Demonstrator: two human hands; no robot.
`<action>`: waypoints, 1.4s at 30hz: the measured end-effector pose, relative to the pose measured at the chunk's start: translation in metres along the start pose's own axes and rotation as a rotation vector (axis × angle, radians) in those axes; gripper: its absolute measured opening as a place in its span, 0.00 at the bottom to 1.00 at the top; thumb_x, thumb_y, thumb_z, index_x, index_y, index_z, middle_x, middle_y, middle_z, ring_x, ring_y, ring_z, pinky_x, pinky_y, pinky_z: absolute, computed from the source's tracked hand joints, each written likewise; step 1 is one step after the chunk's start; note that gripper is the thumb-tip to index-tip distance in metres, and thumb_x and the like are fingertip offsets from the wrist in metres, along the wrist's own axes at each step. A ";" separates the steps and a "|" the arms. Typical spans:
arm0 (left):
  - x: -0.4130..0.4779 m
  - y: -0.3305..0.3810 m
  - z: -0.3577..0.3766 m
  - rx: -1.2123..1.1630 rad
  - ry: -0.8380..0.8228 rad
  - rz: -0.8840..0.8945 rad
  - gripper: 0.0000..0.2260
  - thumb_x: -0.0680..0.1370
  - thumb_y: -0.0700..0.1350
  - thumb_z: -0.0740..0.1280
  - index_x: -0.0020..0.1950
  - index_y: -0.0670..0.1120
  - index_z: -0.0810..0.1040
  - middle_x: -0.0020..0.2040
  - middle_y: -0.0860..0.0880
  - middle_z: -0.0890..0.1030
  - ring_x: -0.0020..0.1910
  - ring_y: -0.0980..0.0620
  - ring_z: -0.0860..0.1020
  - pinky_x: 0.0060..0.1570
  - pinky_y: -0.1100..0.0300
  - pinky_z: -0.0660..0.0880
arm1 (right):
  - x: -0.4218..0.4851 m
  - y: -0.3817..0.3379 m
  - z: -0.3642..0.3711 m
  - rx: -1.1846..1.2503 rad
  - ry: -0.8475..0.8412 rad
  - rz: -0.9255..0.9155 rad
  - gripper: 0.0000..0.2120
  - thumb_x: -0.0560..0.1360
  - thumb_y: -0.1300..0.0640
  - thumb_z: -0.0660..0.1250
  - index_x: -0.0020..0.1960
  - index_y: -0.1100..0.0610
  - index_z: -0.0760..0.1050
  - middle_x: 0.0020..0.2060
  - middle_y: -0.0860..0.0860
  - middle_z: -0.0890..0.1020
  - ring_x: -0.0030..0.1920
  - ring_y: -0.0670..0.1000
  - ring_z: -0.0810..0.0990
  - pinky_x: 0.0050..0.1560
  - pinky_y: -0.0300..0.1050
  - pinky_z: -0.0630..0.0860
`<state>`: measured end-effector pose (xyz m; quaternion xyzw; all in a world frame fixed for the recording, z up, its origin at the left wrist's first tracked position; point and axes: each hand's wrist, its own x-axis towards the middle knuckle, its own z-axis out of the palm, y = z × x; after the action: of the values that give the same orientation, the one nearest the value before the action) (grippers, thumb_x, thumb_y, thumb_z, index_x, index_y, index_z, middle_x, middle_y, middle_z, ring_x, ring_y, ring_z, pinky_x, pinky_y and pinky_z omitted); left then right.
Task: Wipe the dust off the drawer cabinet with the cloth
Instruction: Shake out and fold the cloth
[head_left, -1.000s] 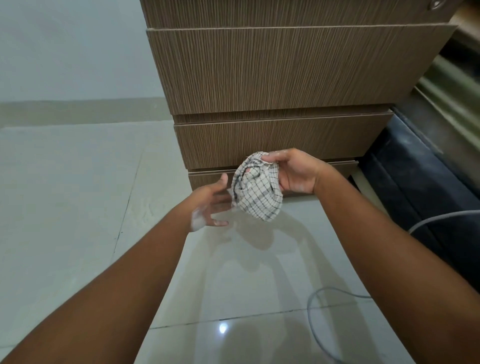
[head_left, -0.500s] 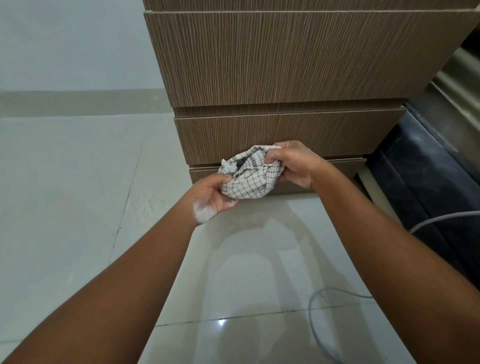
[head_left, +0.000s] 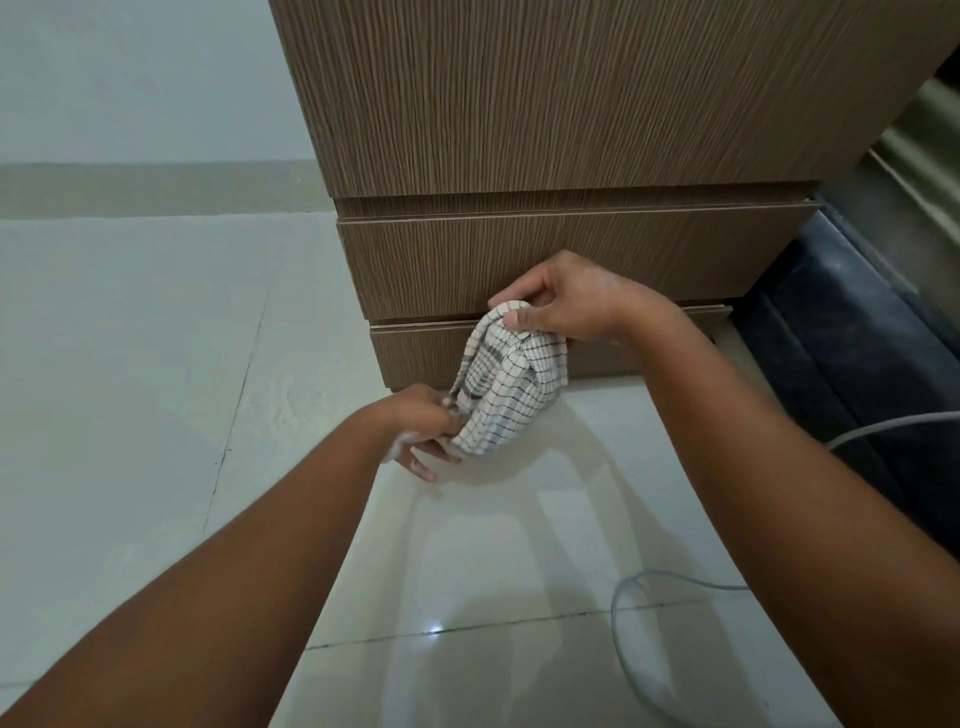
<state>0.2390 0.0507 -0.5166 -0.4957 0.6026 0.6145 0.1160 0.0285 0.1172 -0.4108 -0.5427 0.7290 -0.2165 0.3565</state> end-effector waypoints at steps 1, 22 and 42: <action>-0.001 0.002 0.001 0.056 0.013 -0.020 0.31 0.75 0.40 0.74 0.76 0.44 0.66 0.56 0.44 0.84 0.54 0.46 0.84 0.49 0.40 0.83 | 0.001 -0.005 0.001 -0.144 0.036 -0.003 0.12 0.77 0.53 0.73 0.60 0.47 0.83 0.54 0.46 0.85 0.56 0.47 0.82 0.55 0.44 0.80; -0.013 0.021 -0.038 -0.448 -0.052 0.257 0.16 0.78 0.45 0.72 0.60 0.39 0.71 0.50 0.39 0.85 0.44 0.44 0.86 0.40 0.50 0.83 | 0.001 -0.012 0.009 -0.318 0.083 0.195 0.08 0.75 0.54 0.75 0.50 0.52 0.78 0.46 0.46 0.78 0.45 0.47 0.78 0.38 0.38 0.73; -0.030 0.045 -0.019 -0.406 -0.059 0.395 0.11 0.80 0.46 0.70 0.61 0.44 0.78 0.55 0.45 0.85 0.53 0.48 0.85 0.45 0.52 0.83 | -0.011 0.026 -0.003 0.555 -0.191 0.156 0.10 0.81 0.62 0.66 0.62 0.59 0.75 0.51 0.58 0.86 0.51 0.56 0.86 0.49 0.50 0.85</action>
<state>0.2290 0.0374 -0.4617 -0.3636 0.5487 0.7474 -0.0900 0.0117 0.1362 -0.4242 -0.3847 0.6447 -0.3276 0.5736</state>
